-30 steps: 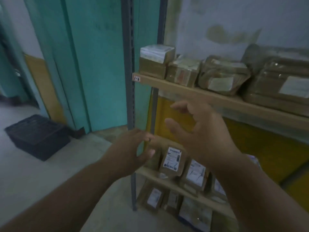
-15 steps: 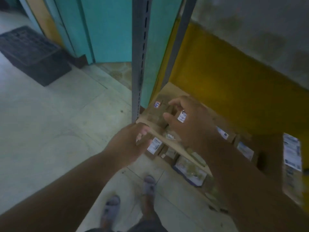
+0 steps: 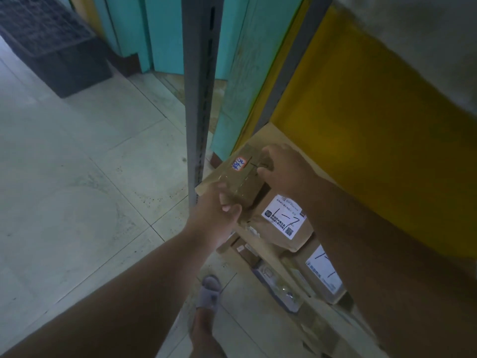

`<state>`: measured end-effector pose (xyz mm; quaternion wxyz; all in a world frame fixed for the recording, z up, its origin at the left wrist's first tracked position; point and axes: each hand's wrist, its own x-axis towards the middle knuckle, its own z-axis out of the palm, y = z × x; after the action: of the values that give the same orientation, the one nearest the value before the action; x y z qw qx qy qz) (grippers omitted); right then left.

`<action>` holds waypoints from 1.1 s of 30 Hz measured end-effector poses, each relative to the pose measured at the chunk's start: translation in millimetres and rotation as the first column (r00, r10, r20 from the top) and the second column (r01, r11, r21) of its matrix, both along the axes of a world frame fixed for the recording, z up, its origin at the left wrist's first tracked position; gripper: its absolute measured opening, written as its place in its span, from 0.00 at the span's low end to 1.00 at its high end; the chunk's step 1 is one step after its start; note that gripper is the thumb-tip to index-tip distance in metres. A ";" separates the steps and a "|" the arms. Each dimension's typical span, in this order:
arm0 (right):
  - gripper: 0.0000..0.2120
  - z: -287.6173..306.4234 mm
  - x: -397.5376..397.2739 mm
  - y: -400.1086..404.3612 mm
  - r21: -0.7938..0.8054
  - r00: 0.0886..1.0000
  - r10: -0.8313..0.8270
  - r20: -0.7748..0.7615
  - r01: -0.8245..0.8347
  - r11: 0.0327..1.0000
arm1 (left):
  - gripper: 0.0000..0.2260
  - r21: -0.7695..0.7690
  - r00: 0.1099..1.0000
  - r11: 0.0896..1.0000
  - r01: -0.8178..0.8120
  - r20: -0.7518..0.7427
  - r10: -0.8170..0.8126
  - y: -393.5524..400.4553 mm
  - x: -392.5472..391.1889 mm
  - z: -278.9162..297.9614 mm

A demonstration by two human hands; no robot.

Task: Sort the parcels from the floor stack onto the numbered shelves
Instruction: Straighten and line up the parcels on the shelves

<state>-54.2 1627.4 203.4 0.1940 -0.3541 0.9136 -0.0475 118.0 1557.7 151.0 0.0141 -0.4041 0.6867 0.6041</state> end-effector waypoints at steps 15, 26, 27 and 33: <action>0.25 -18.2 8.0 -12.0 0.145 0.994 0.051 -0.095 -0.036 0.989 | 0.28 0.121 0.990 0.984 -0.134 -0.032 0.139 -1.8 1.1 2.0; 0.24 -23.5 13.7 -18.8 0.119 0.995 0.044 -0.088 -0.034 0.992 | 0.29 0.122 0.989 0.983 -0.139 -0.029 0.143 1.5 8.7 4.2; 0.24 -23.6 14.2 -19.2 0.120 0.996 0.041 -0.085 -0.031 0.992 | 0.29 0.119 0.990 0.984 -0.135 -0.027 0.139 1.4 9.1 5.0; 0.26 -16.5 20.9 -12.7 0.092 0.997 0.025 -0.066 -0.019 0.996 | 0.28 0.117 0.995 0.989 -0.095 -0.024 0.099 3.0 14.5 9.0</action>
<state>-33.4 1614.7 186.9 0.1797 -0.3562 0.9169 0.0085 132.5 1560.7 160.0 -0.0021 -0.4265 0.6303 0.6486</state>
